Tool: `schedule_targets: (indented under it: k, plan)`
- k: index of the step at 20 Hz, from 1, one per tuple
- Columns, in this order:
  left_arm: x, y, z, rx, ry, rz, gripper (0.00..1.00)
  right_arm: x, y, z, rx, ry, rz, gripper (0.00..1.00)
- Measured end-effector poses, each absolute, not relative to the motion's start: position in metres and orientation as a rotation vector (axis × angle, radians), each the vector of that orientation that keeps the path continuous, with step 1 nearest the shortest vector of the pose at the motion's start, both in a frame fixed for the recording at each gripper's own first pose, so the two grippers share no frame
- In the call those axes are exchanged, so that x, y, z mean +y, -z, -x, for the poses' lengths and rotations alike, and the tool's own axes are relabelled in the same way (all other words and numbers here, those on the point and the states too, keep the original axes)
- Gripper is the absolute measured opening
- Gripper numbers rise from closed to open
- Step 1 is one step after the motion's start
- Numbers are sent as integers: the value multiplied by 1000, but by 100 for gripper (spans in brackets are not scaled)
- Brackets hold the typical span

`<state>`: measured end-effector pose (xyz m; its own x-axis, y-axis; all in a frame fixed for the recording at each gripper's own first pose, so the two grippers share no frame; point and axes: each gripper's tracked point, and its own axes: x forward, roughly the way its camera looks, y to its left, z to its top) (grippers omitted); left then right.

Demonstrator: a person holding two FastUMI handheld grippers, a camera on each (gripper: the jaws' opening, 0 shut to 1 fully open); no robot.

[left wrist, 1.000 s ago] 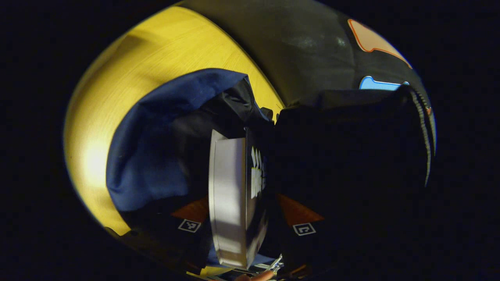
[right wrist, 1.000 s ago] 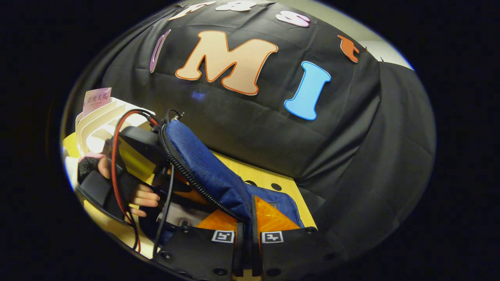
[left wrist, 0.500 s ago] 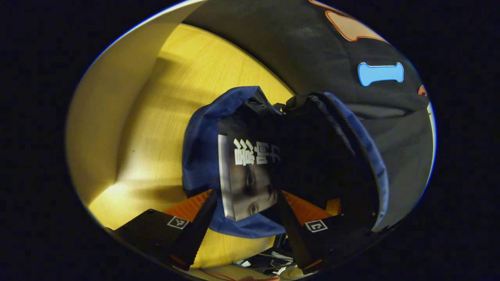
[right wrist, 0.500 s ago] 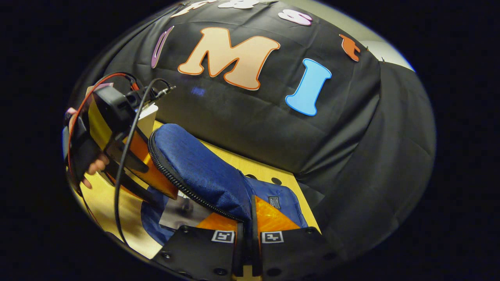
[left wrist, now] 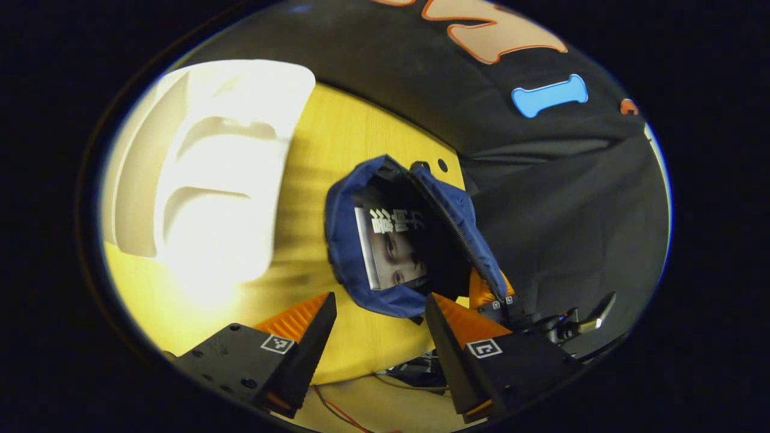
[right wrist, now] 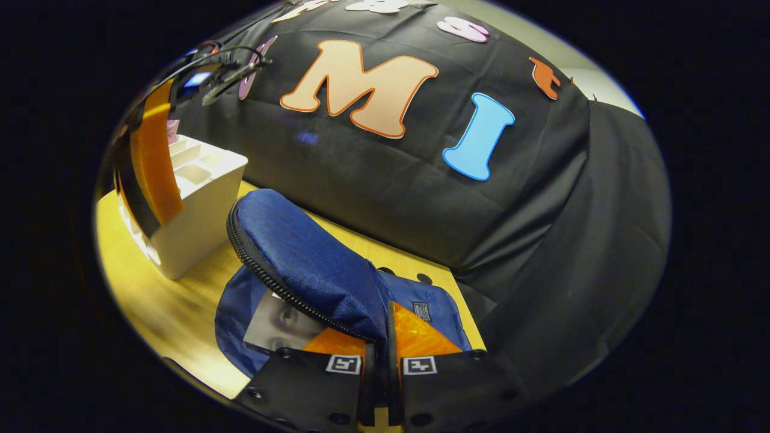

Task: Open the schoolbag, grab two books from the bookshelf and put them into the schoolbag.

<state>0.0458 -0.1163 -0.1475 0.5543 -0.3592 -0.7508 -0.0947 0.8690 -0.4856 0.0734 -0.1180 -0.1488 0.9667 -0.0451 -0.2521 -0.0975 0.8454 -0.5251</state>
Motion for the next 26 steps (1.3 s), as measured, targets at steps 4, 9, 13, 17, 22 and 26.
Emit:
schedule_targets:
  k: [4, 9, 13, 17, 22, 26]
  plan:
    - [-62, 93, -40, 885, 115, 467, 88, -117, 151, -74, 263, -24, 581, 7]
    - [36, 27, -30, 773, -24, 450, 93, -114, 157, -74, 280, -13, 601, 7]
    - [128, -11, -12, 727, -163, 400, 88, -112, 158, -75, 298, 12, 617, 11]
    - [218, -40, -4, 669, -290, 345, 86, -110, 164, -73, 323, 37, 611, 15]
    - [290, -18, -3, 724, -368, 336, 86, -106, 170, -73, 349, 56, 613, 12]
    - [322, 23, -9, 797, -396, 361, 85, -106, 170, -75, 371, 78, 606, 13]
